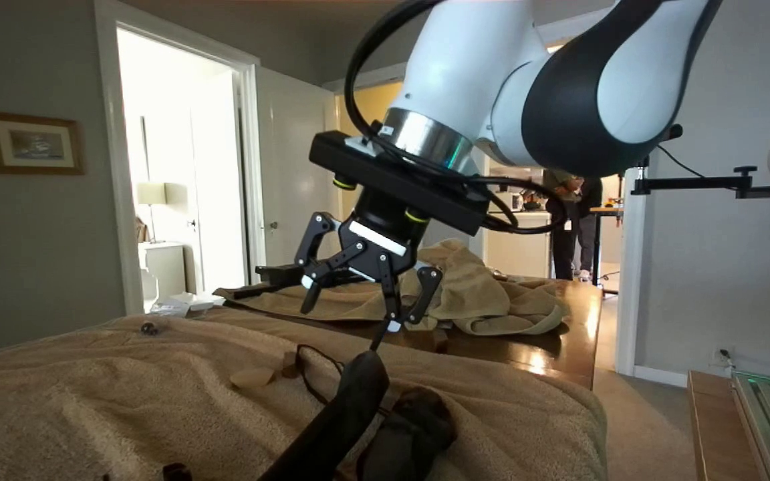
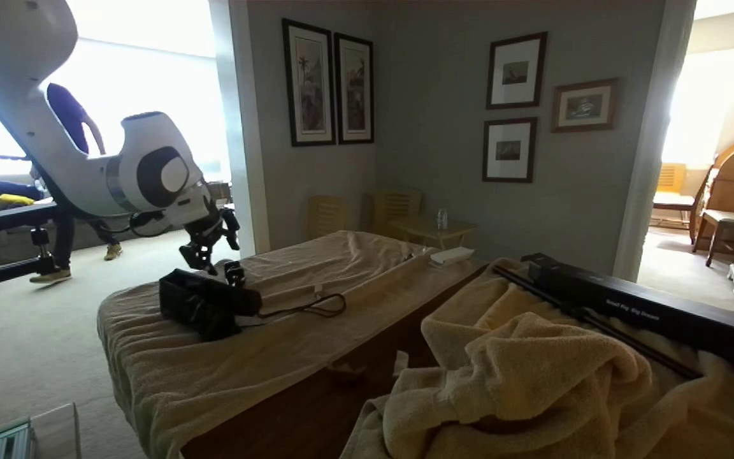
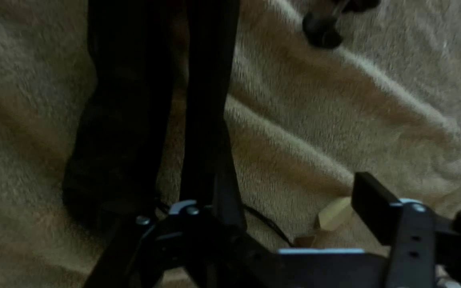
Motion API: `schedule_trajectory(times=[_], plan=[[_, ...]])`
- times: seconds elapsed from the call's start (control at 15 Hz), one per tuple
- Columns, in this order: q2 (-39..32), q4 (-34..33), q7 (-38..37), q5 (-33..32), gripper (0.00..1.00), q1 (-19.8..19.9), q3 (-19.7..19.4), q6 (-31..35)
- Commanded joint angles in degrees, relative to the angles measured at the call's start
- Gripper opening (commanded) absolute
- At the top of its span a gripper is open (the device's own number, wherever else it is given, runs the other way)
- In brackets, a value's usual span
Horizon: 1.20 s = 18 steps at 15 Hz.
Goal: Move the black cover forwards.
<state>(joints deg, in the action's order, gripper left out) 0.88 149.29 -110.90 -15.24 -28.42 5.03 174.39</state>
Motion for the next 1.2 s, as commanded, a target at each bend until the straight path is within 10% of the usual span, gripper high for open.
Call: schedule_trajectory(times=[0.0,0.27,0.67,0.73,0.8,1.13], plan=[[-2.09,0.28,5.78,15.51,1.0,-1.07,11.53,4.7],[-6.34,-6.47,12.33,33.24,1.0,-4.62,21.91,1.99],[-9.5,-17.41,33.84,60.24,1.0,17.37,46.69,-10.6],[-5.42,-14.78,37.85,63.29,1.0,18.38,44.72,-13.0],[-7.4,-14.93,31.2,57.94,1.0,10.84,40.52,-8.66],[-6.65,-15.14,36.97,61.28,1.0,14.39,40.02,-12.34]])
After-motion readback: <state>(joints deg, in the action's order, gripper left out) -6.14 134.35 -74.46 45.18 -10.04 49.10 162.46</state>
